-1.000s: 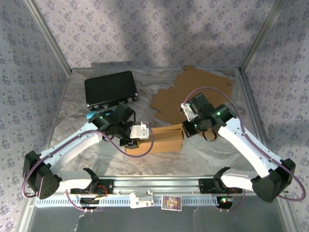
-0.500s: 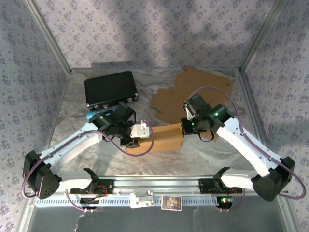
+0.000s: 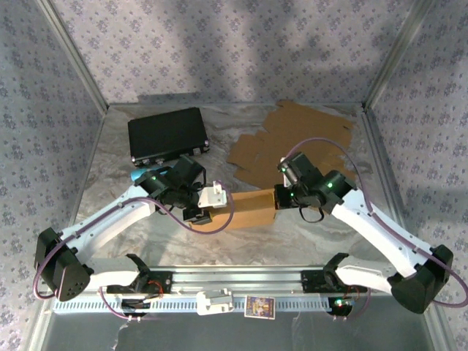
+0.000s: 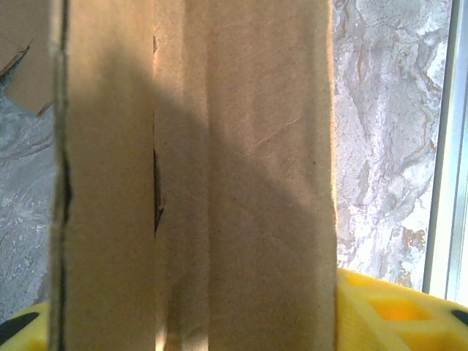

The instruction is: Fold the paper box

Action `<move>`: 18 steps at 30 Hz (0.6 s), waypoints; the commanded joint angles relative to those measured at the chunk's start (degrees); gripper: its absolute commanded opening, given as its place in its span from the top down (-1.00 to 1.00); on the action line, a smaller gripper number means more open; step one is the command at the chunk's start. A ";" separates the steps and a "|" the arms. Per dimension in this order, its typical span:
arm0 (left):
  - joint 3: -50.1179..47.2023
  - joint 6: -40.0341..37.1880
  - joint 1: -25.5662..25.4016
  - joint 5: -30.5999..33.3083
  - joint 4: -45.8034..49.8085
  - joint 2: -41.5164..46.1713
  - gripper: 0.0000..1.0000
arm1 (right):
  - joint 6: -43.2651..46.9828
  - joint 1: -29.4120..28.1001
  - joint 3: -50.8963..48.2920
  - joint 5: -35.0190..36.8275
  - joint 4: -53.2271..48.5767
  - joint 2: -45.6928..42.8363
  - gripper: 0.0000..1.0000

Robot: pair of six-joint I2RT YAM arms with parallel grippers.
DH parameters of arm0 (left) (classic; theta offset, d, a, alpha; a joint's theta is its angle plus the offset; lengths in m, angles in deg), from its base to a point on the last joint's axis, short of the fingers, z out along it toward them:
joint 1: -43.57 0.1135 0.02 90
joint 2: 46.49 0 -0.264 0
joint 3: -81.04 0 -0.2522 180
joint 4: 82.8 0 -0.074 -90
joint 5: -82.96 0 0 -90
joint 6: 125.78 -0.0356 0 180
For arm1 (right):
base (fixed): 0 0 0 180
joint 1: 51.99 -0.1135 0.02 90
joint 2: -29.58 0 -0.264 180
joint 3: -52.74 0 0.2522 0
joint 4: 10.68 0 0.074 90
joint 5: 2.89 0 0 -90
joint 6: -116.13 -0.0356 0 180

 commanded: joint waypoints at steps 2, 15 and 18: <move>-0.82 4.23 -0.20 0.53 -3.15 1.73 -0.21 | 1.12 -0.57 -1.95 4.67 -0.58 -0.46 1.00; -2.84 9.72 0.13 1.11 -3.96 7.66 -0.39 | 2.71 -0.64 -1.95 5.35 -0.75 0.27 1.00; -3.47 10.83 0.08 1.95 -4.33 9.02 -0.41 | 2.69 -0.93 -1.36 5.17 -0.76 0.89 1.00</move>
